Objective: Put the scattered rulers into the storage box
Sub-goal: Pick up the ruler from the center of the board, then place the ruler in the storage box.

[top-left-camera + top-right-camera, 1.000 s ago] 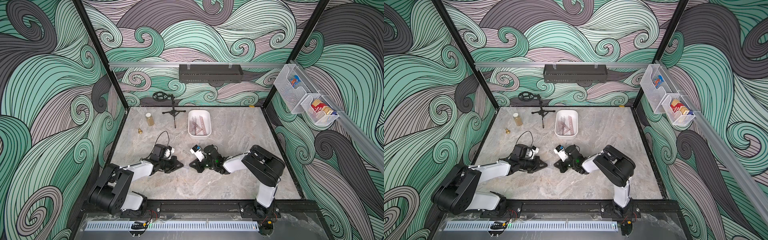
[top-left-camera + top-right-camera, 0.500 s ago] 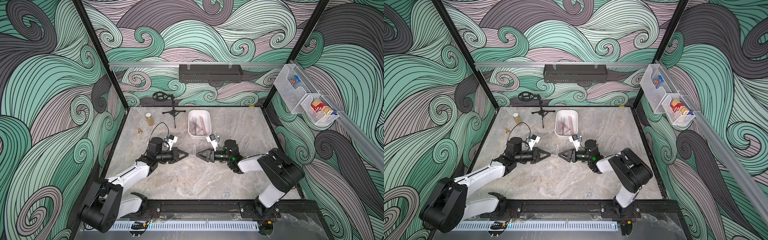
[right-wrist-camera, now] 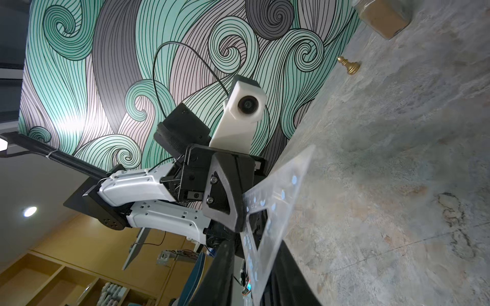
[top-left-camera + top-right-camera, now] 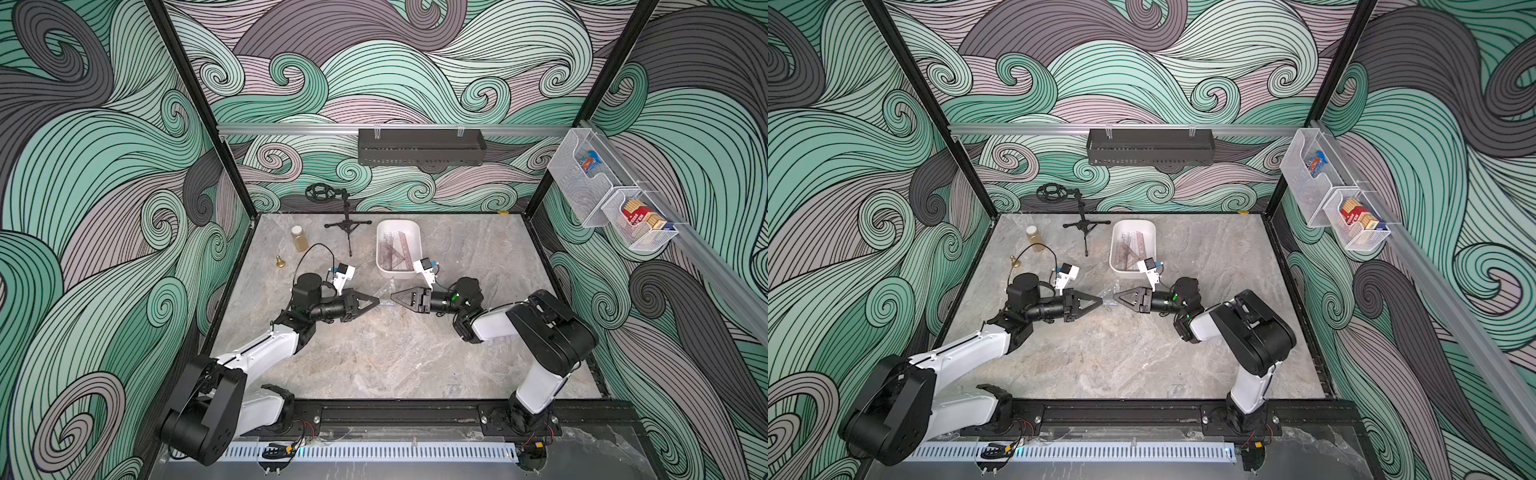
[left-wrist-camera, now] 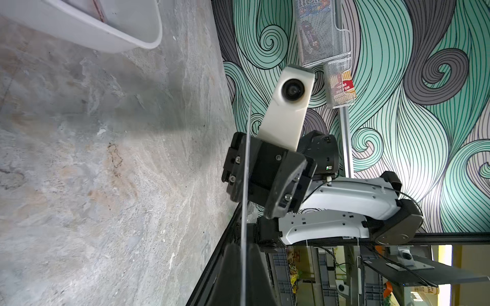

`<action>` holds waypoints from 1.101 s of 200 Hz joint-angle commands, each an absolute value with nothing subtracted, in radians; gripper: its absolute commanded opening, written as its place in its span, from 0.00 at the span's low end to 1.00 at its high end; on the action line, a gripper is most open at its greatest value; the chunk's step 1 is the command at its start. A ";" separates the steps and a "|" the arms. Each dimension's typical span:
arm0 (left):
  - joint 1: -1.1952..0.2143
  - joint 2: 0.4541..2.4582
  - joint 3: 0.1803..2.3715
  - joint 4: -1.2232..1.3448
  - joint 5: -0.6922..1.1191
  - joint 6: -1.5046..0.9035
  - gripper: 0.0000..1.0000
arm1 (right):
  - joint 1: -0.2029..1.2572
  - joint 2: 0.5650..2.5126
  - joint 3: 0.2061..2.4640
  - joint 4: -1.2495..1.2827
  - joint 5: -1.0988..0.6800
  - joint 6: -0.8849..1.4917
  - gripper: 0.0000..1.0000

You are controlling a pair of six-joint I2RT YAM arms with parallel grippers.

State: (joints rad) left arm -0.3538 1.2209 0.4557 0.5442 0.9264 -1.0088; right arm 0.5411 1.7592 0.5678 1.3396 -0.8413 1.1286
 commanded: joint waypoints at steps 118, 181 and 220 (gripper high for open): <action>-0.315 1.396 0.794 -0.101 0.779 -0.524 0.69 | 0.324 2.059 1.480 -0.066 -0.546 0.073 0.00; -0.305 1.459 0.793 -0.108 0.747 -0.509 0.69 | 0.329 2.455 2.165 -0.609 -0.548 -0.184 0.00; -0.298 1.480 0.799 -0.103 0.736 -0.514 0.69 | 0.335 2.467 2.154 -0.630 -0.605 -0.213 0.00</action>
State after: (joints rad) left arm -0.3077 1.4647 0.7742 -0.0887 0.7525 -0.5392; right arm 0.3298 2.4664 2.1403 -0.5228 -0.5606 -0.1524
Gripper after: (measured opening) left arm 0.686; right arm 0.048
